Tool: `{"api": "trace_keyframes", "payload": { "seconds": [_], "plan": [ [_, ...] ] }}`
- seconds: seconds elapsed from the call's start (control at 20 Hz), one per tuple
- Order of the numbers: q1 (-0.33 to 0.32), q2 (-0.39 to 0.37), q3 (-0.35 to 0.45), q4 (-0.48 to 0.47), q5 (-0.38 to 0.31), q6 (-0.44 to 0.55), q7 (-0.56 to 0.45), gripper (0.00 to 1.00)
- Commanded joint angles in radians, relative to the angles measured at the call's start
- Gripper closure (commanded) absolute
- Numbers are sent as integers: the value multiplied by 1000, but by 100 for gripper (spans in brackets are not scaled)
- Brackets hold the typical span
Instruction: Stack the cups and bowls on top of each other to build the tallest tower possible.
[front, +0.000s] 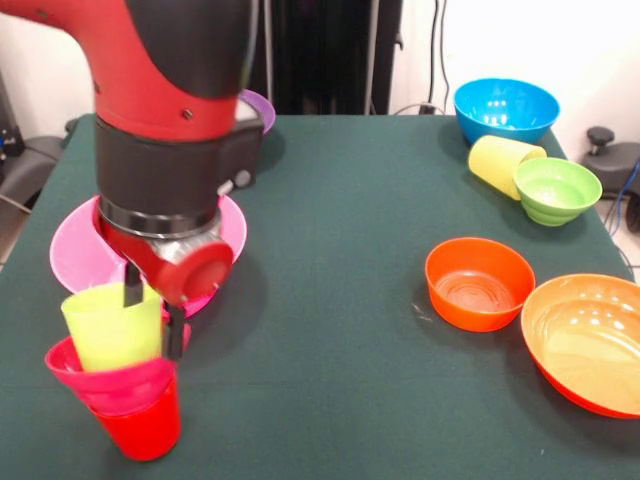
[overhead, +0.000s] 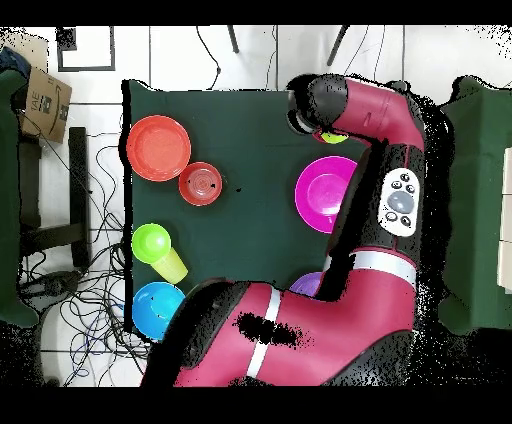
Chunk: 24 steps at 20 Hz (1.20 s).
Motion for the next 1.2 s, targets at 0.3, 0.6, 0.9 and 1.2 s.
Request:
{"api": "trace_keyframes", "payload": {
  "seconds": [0.3, 0.6, 0.9, 1.2],
  "plan": [
    [-34, -61, 134, 137, 2, 126, -172, 0],
    [-41, -68, 144, 157, -3, 111, -172, 0],
    [-43, -72, 150, 159, -3, 137, -173, 0],
    [-72, -63, 209, 159, 31, 356, -257, 0]
  ]
}}
